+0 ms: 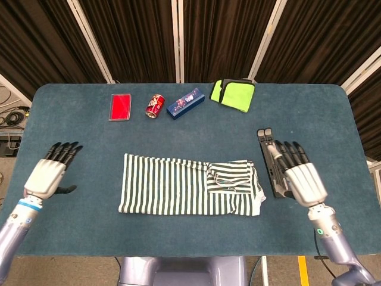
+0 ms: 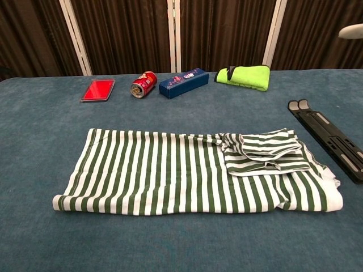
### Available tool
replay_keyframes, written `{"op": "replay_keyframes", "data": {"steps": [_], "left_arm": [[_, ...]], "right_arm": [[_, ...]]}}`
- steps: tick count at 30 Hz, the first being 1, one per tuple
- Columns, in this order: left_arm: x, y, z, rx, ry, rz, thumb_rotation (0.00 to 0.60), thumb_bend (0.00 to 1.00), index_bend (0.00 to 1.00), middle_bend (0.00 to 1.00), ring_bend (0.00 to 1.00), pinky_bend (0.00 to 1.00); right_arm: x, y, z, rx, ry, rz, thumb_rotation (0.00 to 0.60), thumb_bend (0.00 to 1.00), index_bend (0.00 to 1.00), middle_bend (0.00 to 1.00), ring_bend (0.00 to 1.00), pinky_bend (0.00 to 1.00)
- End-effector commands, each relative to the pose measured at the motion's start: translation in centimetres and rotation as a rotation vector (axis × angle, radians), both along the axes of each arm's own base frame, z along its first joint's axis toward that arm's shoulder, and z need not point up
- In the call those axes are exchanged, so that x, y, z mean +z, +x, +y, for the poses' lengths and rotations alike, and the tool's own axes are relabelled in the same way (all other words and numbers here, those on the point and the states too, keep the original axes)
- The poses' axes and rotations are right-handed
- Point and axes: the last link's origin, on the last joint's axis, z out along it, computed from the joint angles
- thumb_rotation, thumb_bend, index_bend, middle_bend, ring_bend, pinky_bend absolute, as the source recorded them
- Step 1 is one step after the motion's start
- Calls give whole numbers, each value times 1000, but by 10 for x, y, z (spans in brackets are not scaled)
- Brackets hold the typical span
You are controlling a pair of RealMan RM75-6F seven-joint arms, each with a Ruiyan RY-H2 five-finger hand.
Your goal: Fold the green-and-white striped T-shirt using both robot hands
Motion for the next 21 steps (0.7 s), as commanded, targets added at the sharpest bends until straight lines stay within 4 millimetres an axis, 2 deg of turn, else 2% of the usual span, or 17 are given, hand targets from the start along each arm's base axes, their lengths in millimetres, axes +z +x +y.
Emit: {"op": "replay_keyframes", "data": {"steps": [1, 11, 21], "left_arm": [[-24, 5, 15, -102, -96, 29, 600, 0, 154, 0, 0, 0], [-59, 7, 22, -264, -232, 83, 600, 0, 404, 0, 0, 0], [-87, 3, 29, -344, -288, 120, 600, 30, 429, 0, 0, 0]], "right_arm": [[6, -7, 8, -47, -61, -18, 600, 0, 0, 0, 0, 0], [10, -30, 15, -144, -163, -7, 600, 0, 0, 0, 0, 0], [18, -33, 20, -205, -177, -41, 600, 0, 0, 0, 0, 0]]}}
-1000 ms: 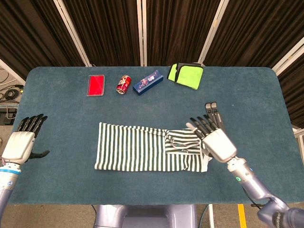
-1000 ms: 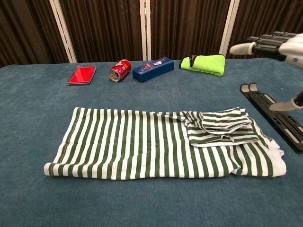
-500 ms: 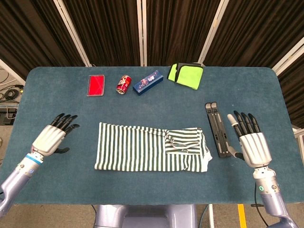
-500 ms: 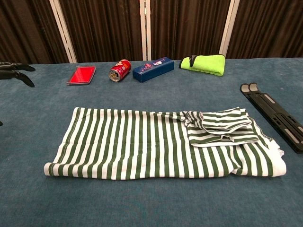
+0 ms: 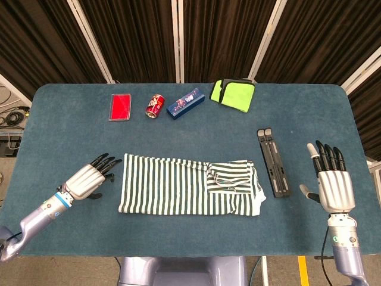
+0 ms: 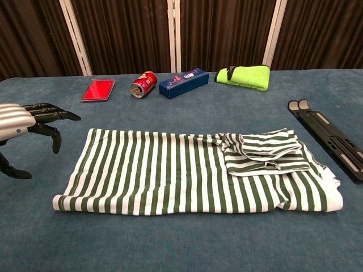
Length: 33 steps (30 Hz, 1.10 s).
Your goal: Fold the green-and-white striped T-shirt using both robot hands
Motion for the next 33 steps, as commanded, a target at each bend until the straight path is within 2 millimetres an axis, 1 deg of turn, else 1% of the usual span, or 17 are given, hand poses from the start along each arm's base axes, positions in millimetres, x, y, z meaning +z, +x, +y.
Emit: {"op": "replay_keyframes", "data": {"steps": [1, 8, 12, 16, 20, 24, 33], "left_arm": [[-14, 4, 3, -27, -27, -13, 600, 31, 429, 0, 0, 0], [-33, 14, 14, -80, -24, -14, 600, 101, 429, 0, 0, 0], [-43, 25, 23, -110, -27, -21, 600, 169, 429, 0, 0, 0], [-49, 35, 29, -138, -34, -19, 600, 184, 429, 0, 0, 0], [-51, 39, 34, -155, -34, 4, 600, 184, 429, 0, 0, 0], [-53, 37, 39, -145, -33, 32, 600, 184, 429, 0, 0, 0], [-44, 32, 41, -157, -25, 50, 600, 184, 428, 0, 0, 0]], "right_arm": [[2, 0, 0, 2, -3, 1, 600, 0, 0, 0, 0, 0], [4, -2, 0, 4, -1, -9, 600, 0, 0, 0, 0, 0], [4, -3, 0, 4, 1, -9, 600, 0, 0, 0, 0, 0], [4, -3, -1, 4, 1, -11, 600, 0, 0, 0, 0, 0], [4, -4, -1, -1, 6, -8, 600, 0, 0, 0, 0, 0], [4, -4, -1, -7, 11, -12, 600, 0, 0, 0, 0, 0], [6, -3, -1, -6, 8, -14, 600, 0, 6, 0, 0, 0]]}}
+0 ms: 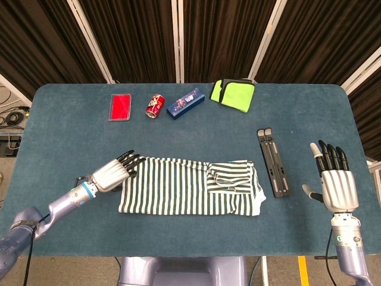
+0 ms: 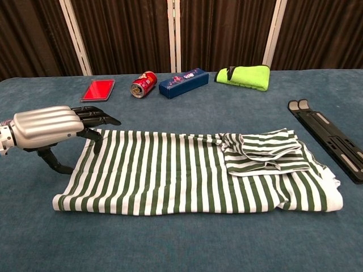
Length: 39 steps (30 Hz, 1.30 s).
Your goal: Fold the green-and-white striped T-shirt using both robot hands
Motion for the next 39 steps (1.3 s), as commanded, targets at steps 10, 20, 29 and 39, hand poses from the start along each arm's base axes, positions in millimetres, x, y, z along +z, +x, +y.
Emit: {"op": "replay_keyframes", "data": {"steps": [10, 20, 29, 39], "left_arm": [[2, -5, 0, 14, 5, 6, 600, 184, 427, 0, 0, 0], [-10, -4, -2, 17, -11, 19, 600, 185, 426, 0, 0, 0], [-15, -3, -1, 27, -17, 8, 600, 276, 426, 0, 0, 0], [-15, 1, 1, 17, -15, 0, 600, 313, 427, 0, 0, 0]], "right_arm": [[1, 1, 0, 1, -4, -1, 600, 0, 16, 0, 0, 0], [2, 1, 1, 3, -8, -4, 600, 0, 23, 0, 0, 0], [3, 1, 0, 4, -11, -7, 600, 0, 25, 0, 0, 0], [5, 2, 1, 11, -12, -16, 600, 0, 31, 0, 0, 0]]}}
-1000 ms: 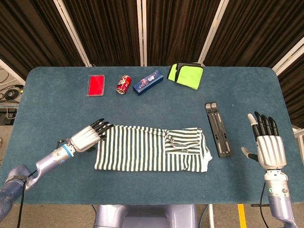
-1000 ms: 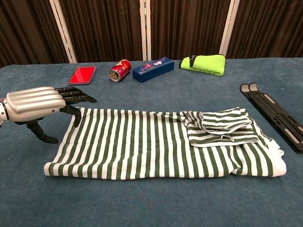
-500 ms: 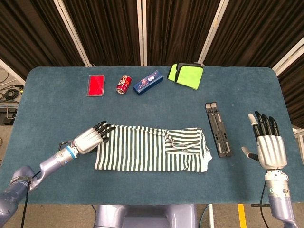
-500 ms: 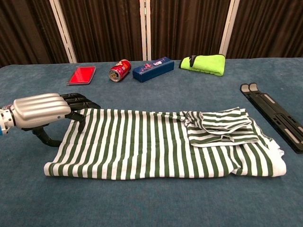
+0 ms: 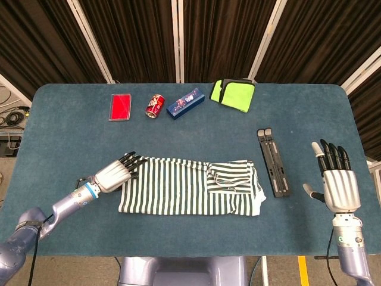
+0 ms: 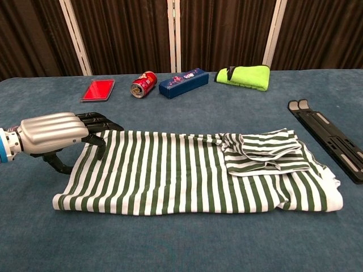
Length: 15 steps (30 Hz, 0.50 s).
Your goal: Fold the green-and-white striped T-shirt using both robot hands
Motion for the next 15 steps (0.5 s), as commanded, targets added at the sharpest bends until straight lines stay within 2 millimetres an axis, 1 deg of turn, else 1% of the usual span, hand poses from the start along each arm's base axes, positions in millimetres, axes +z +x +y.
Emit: {"op": "replay_keyframes", "data": {"steps": [1, 7, 15], "left_arm": [[1, 1, 1, -4, 2, -1, 600, 313, 427, 0, 0, 0], [1, 4, 3, -8, 4, -4, 600, 314, 427, 0, 0, 0], [-3, 9, 3, -12, -8, -11, 600, 386, 431, 0, 0, 0]], "right_arm": [[0, 0, 0, 0, 1, -1, 600, 0, 31, 0, 0, 0], [0, 0, 0, 3, -1, -5, 600, 0, 31, 0, 0, 0], [1, 1, 0, 7, 0, -8, 600, 0, 31, 0, 0, 0]]}}
